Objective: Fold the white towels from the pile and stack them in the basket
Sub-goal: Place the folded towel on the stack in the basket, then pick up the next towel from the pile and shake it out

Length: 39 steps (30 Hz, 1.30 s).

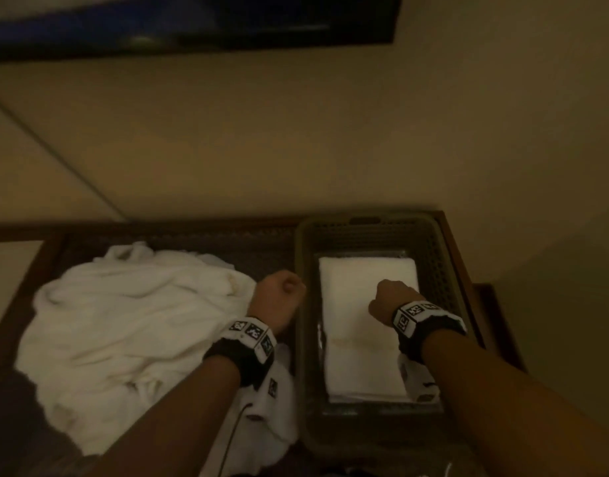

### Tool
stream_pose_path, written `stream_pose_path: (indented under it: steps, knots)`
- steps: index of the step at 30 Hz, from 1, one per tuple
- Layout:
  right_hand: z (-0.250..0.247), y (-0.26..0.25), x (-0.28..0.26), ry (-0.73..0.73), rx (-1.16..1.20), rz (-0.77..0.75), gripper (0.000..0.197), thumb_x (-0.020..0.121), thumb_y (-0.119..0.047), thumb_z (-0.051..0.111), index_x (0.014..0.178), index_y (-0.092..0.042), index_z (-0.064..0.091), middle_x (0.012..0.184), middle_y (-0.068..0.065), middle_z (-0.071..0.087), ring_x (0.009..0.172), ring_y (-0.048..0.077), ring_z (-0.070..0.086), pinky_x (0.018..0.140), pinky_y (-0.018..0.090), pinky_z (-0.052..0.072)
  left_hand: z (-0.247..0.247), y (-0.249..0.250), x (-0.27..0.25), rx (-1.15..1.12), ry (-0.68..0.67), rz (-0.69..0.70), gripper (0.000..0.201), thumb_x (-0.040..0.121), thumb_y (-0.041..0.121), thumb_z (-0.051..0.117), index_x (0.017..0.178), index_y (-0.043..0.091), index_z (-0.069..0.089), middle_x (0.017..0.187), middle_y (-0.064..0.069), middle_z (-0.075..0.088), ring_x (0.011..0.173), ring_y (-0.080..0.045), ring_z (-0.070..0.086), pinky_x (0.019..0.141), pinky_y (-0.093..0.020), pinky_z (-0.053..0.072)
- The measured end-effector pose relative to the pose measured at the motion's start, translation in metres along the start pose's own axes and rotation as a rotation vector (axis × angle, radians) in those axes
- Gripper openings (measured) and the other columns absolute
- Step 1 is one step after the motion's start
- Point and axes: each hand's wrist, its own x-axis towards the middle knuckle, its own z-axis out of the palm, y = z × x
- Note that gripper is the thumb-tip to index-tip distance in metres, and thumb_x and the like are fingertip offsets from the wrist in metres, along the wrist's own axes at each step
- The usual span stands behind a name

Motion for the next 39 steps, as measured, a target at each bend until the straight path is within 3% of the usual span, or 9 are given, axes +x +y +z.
stream_pose_path:
  steps: [4, 8, 13, 17, 23, 25, 27, 33, 39]
  knots:
    - [-0.011, -0.063, -0.005, 0.055, -0.02, -0.071, 0.038, 0.092, -0.035, 0.052, 0.122, -0.011, 0.055, 0.124, 0.011, 0.059, 0.109, 0.029, 0.059, 0.083, 0.034, 0.047, -0.097, -0.025, 0.012, 0.23, 0.04, 0.053, 0.012, 0.092, 0.024, 0.063, 0.095, 0.014, 0.068, 0.095, -0.008, 0.07, 0.092, -0.026, 0.064, 0.083, -0.036, 0.051]
    - [-0.001, -0.124, -0.009, 0.006, 0.022, -0.126, 0.036, 0.089, -0.035, 0.055, 0.115, -0.011, 0.061, 0.117, 0.01, 0.063, 0.102, 0.027, 0.063, 0.074, 0.031, 0.048, -0.165, -0.065, 0.026, 0.627, -0.164, -0.034, 0.03, 0.095, 0.038, 0.057, 0.119, 0.02, 0.061, 0.119, -0.008, 0.064, 0.111, -0.027, 0.06, 0.093, -0.035, 0.048]
    - [0.037, -0.192, -0.03, -0.11, 0.056, -0.219, 0.035, 0.089, -0.041, 0.056, 0.104, -0.011, 0.068, 0.11, 0.013, 0.066, 0.101, 0.029, 0.062, 0.082, 0.032, 0.05, -0.179, -0.111, 0.027, 0.79, -0.494, 0.095, 0.052, 0.094, 0.049, 0.054, 0.139, 0.024, 0.049, 0.142, -0.005, 0.048, 0.129, -0.025, 0.047, 0.107, -0.035, 0.039]
    - [0.061, -0.218, -0.052, -0.118, 0.154, -0.188, 0.043, 0.092, -0.04, 0.054, 0.129, -0.019, 0.057, 0.13, 0.008, 0.058, 0.118, 0.028, 0.055, 0.096, 0.033, 0.045, -0.178, -0.128, 0.023, 0.778, -0.46, 0.195, 0.063, 0.093, 0.057, 0.052, 0.144, 0.023, 0.041, 0.143, -0.008, 0.044, 0.13, -0.026, 0.045, 0.105, -0.035, 0.038]
    - [0.078, -0.216, -0.077, -0.171, 0.216, -0.127, 0.049, 0.086, -0.039, 0.066, 0.128, -0.016, 0.057, 0.128, 0.007, 0.058, 0.116, 0.026, 0.056, 0.092, 0.029, 0.045, -0.189, -0.143, 0.022, 0.654, -0.579, 0.253, 0.048, 0.083, 0.054, 0.067, 0.12, 0.025, 0.06, 0.123, 0.0, 0.06, 0.112, -0.021, 0.055, 0.089, -0.029, 0.041]
    - [0.087, -0.216, -0.081, -0.153, 0.186, -0.121, 0.044, 0.086, -0.039, 0.067, 0.119, -0.012, 0.06, 0.122, 0.009, 0.06, 0.111, 0.027, 0.057, 0.086, 0.029, 0.045, -0.19, -0.144, 0.016, 0.61, -0.592, 0.268, 0.026, 0.08, 0.047, 0.071, 0.095, 0.03, 0.059, 0.101, 0.005, 0.06, 0.097, -0.018, 0.056, 0.08, -0.028, 0.041]
    - [0.097, -0.216, -0.085, -0.108, 0.17, -0.127, 0.039, 0.088, -0.04, 0.064, 0.111, -0.009, 0.062, 0.117, 0.011, 0.062, 0.107, 0.029, 0.059, 0.083, 0.03, 0.045, -0.19, -0.145, 0.006, 0.56, -0.597, 0.275, 0.022, 0.073, 0.045, 0.068, 0.075, 0.033, 0.05, 0.089, 0.007, 0.056, 0.091, -0.02, 0.056, 0.076, -0.029, 0.043]
    - [0.111, -0.218, -0.099, 0.001, 0.13, -0.154, 0.037, 0.088, -0.041, 0.06, 0.111, -0.012, 0.06, 0.116, 0.011, 0.062, 0.108, 0.031, 0.06, 0.083, 0.032, 0.045, -0.19, -0.146, -0.02, 0.512, -0.468, 0.36, 0.03, 0.079, 0.032, 0.067, 0.07, 0.033, 0.038, 0.092, 0.004, 0.048, 0.088, -0.018, 0.049, 0.077, -0.03, 0.039]
    - [0.092, -0.196, -0.12, 0.246, 0.283, -0.124, 0.01, 0.087, -0.014, 0.059, 0.09, -0.017, 0.049, 0.102, 0.007, 0.055, 0.091, 0.024, 0.055, 0.078, 0.029, 0.042, -0.221, -0.135, -0.05, 0.238, -0.335, 0.415, 0.019, 0.071, 0.021, 0.057, 0.064, 0.023, 0.04, 0.069, 0.004, 0.048, 0.07, -0.017, 0.048, 0.067, -0.034, 0.039]
